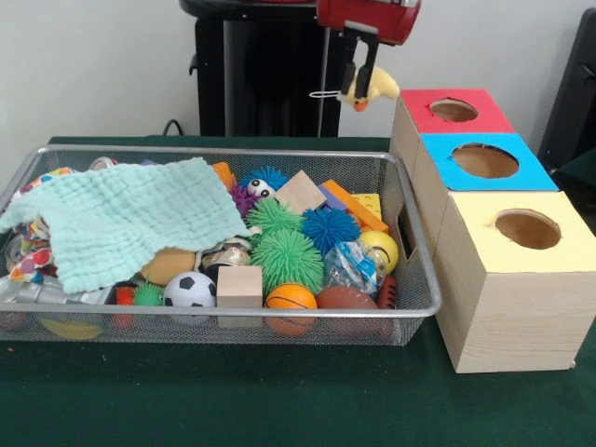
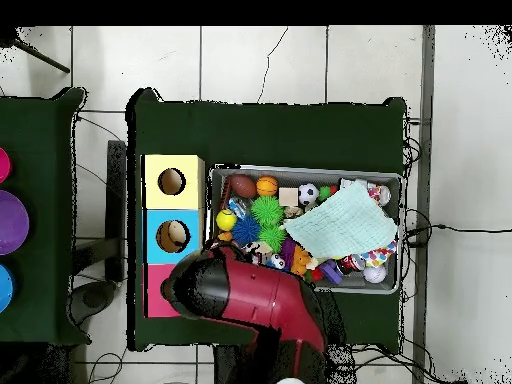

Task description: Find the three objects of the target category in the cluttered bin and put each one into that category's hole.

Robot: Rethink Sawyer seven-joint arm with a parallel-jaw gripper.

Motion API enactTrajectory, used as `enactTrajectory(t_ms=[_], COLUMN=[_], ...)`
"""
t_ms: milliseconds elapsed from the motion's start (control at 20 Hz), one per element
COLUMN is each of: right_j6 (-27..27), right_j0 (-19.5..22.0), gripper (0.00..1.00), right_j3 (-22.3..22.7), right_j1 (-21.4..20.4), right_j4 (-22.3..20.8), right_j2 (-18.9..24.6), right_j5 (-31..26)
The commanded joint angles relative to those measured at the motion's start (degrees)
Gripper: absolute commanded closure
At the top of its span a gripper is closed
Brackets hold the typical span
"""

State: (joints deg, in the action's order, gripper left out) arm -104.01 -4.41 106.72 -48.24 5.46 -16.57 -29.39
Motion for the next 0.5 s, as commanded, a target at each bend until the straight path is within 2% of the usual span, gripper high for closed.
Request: enactTrajectory(t_ms=[50, 500], right_j6=[-21.2, -23.7], right_j0=[-1.6, -4.4], gripper=[1.0, 1.0], right_j3=[9.1, 12.1], right_j1=[1.0, 2.7], right_j4=[7.1, 10.1], right_j2=[0.3, 1.4], right_j5=[1.6, 6.8])
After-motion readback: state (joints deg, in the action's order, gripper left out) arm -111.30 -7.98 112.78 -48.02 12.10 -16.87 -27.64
